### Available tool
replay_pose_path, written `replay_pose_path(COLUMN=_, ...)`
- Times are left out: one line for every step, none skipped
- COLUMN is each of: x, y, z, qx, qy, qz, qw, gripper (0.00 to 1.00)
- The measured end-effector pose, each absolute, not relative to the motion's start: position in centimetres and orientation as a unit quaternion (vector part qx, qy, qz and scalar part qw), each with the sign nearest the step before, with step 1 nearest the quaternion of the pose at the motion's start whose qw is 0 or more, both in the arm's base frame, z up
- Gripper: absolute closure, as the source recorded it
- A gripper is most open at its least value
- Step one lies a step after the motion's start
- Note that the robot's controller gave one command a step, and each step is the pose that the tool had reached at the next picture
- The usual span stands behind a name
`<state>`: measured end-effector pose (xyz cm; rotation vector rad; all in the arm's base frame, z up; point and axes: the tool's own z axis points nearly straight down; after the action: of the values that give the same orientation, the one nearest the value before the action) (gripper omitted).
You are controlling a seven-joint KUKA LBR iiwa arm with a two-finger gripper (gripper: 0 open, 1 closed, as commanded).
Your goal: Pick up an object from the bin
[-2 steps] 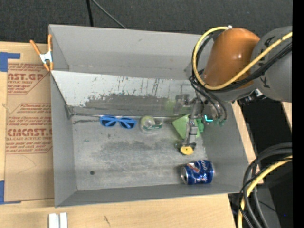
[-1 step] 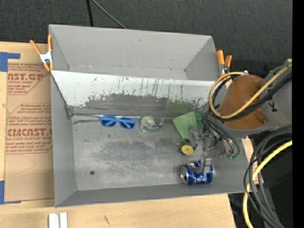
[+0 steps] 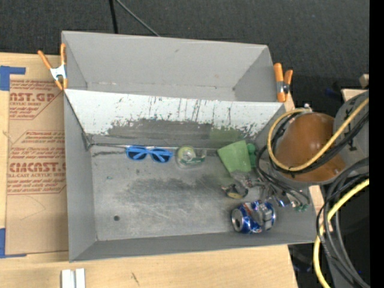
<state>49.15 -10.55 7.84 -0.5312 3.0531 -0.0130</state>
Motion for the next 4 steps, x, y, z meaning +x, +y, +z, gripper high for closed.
replay_pose_path(x=49.7, y=-10.4, z=7.7, qx=-0.294, qy=0.956, qz=-0.002, qw=0.015, gripper=0.0)
replay_pose_path(x=48.6, y=-11.8, z=7.5, qx=-0.402, qy=0.916, qz=0.001, qw=0.009, gripper=0.0)
replay_pose_path(x=48.3, y=-12.0, z=7.2, qx=-0.401, qy=0.916, qz=0.002, qw=0.006, gripper=1.0)
replay_pose_path(x=50.8, y=-13.1, z=17.2, qx=-0.415, qy=0.91, qz=-0.002, qw=0.004, gripper=1.0)
